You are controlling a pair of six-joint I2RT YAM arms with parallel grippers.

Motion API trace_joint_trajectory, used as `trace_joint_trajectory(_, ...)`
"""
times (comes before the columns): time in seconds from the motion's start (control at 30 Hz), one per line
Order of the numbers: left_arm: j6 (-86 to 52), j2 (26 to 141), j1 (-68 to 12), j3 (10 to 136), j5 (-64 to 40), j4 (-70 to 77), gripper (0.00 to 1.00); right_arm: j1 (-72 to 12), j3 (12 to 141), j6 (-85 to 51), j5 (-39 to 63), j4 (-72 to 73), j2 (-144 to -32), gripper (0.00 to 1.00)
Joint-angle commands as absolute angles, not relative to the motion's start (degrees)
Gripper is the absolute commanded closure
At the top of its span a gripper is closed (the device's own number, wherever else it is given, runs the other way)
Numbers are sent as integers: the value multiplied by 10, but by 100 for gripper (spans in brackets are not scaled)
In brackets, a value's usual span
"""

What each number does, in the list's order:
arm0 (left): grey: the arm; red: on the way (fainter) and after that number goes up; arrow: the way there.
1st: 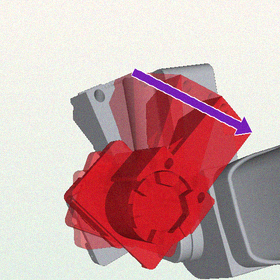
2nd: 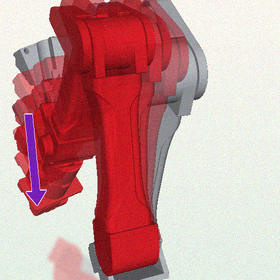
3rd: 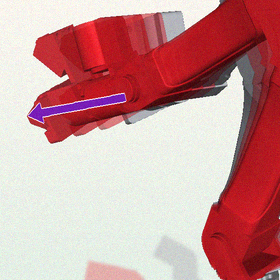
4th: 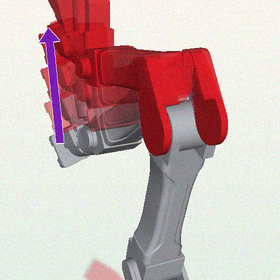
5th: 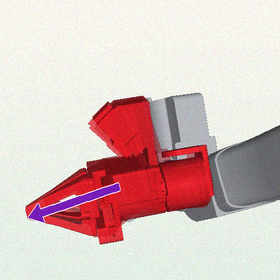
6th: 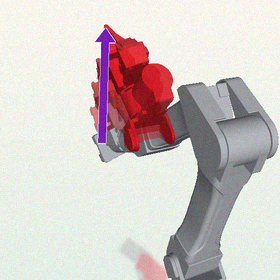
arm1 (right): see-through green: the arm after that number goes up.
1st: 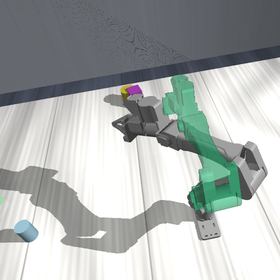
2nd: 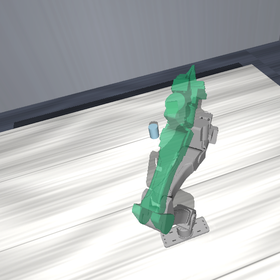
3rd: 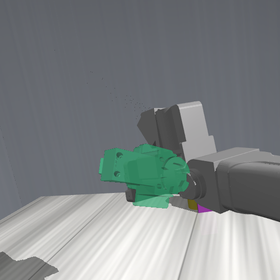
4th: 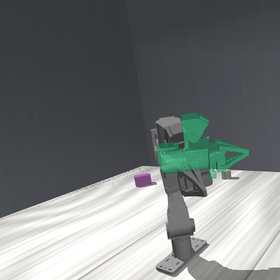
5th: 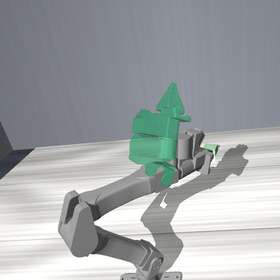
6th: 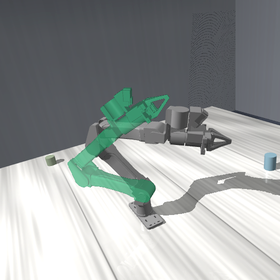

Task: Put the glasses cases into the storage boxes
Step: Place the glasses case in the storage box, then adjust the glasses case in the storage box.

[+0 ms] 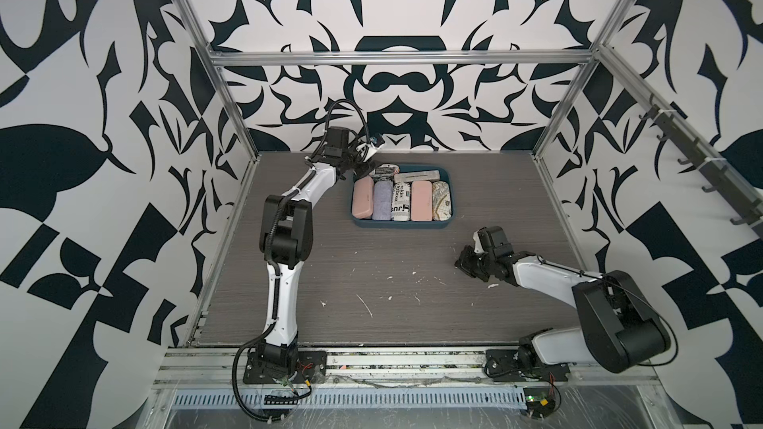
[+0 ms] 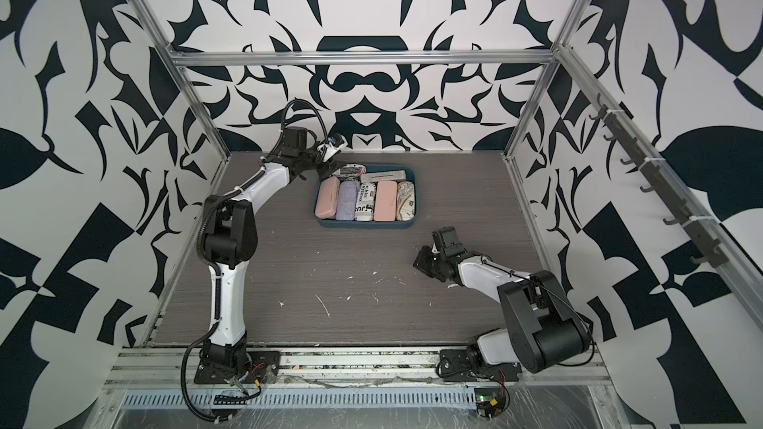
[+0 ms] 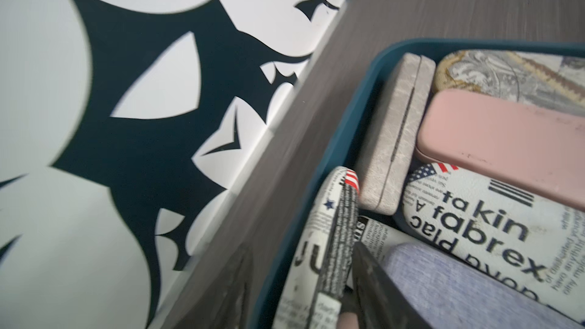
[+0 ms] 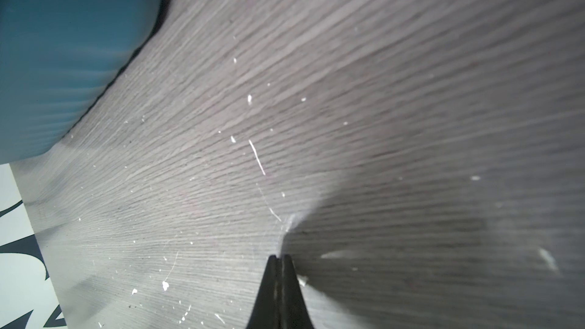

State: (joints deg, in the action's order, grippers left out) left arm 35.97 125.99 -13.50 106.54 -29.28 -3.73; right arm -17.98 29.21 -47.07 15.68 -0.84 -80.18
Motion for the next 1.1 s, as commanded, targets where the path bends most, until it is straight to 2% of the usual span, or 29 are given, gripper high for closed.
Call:
trace_joint_trajectory(0.0, 187, 1212, -89, 1030, -338, 87, 58, -184, 304, -478, 162, 9, -804, 100)
trace_joint_trajectory(0.03, 156, 1206, -79, 1017, -352, 105, 66, -184, 304, -478, 162, 10, -806, 100)
trace_joint_trajectory(0.1, 105, 1200, -68, 1005, -346, 105, 91, -184, 305, -478, 164, 14, -809, 100)
trace_joint_trajectory(0.13, 96, 1200, -68, 1008, -334, 85, 100, -184, 305, -478, 165, 15, -811, 100)
trace_joint_trajectory(0.33, 48, 1207, -69, 1019, -327, -30, 100, -188, 312, -479, 171, 28, -829, 100)
trace_joint_trajectory(0.5, 6, 1199, -80, 959, -340, -3, 100, -192, 316, -482, 178, 41, -844, 100)
trace_joint_trajectory(1.07, -33, 1197, -85, 892, -329, -10, 100, -195, 314, -483, 186, 54, -848, 100)
